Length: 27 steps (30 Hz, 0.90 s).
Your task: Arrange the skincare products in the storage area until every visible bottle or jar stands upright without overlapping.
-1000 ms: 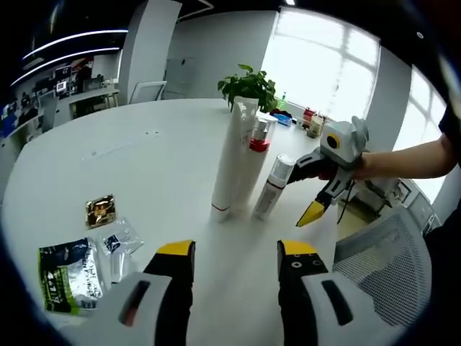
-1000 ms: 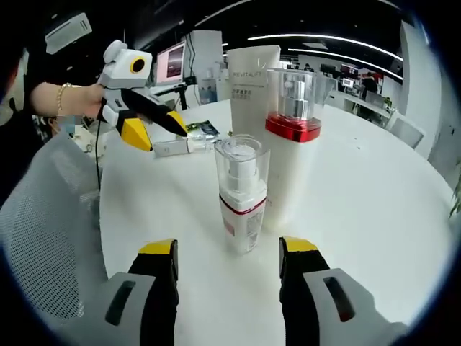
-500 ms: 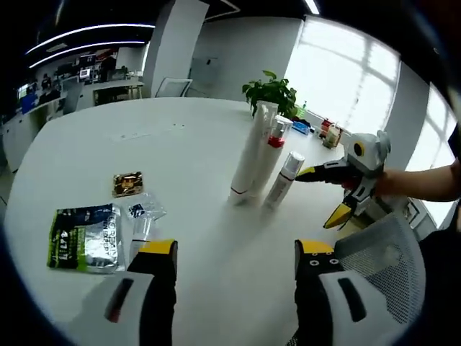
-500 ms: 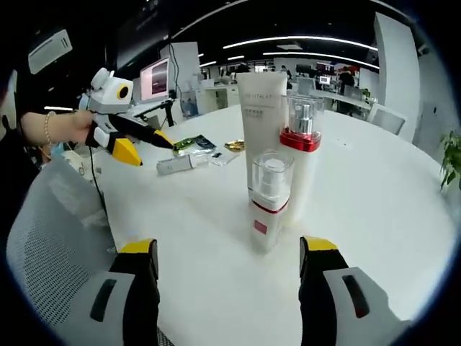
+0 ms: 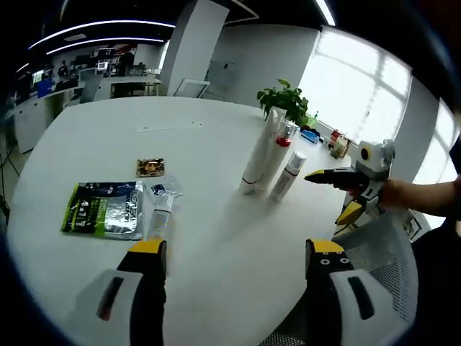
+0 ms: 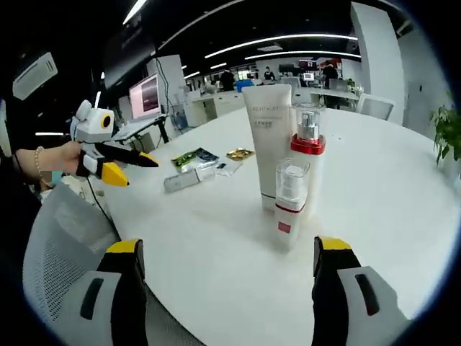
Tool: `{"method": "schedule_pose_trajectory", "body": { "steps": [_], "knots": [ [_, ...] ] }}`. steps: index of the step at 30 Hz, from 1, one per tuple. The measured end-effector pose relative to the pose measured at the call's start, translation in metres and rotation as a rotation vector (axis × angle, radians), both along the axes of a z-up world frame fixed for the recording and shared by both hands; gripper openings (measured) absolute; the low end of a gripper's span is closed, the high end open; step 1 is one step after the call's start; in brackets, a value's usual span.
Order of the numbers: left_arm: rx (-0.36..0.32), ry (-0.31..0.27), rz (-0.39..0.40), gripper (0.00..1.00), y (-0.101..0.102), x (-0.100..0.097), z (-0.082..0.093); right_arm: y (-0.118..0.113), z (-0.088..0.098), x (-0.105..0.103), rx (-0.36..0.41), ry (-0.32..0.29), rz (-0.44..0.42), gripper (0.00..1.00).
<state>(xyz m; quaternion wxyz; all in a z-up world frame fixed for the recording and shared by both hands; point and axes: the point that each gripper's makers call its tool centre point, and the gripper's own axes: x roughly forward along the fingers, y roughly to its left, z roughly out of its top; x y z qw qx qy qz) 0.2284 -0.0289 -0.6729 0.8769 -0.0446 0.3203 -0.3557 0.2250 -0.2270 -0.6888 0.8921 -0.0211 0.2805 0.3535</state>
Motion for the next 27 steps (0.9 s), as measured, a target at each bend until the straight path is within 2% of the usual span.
{"method": "schedule_pose_trajectory", "body": {
  "steps": [4,10,18,25,27],
  "knots": [
    [0.035,0.002,0.019,0.82,0.013,-0.006,-0.004,0.005,0.002,-0.003,0.017,-0.001,-0.014,1.00],
    [0.040,0.010,0.046,0.85,0.031,-0.011,-0.002,0.010,0.006,-0.004,0.027,0.009,-0.034,1.00],
    [0.042,0.014,0.046,0.90,0.037,-0.024,0.002,0.021,0.008,-0.013,0.014,0.014,-0.036,1.00],
    [0.037,0.012,0.044,0.93,0.042,-0.033,0.007,0.019,0.014,-0.016,0.015,0.009,-0.050,1.00],
    [0.045,0.025,0.042,0.95,0.045,-0.036,0.005,0.018,0.010,-0.017,0.004,0.009,-0.049,1.00]
  ]
}}
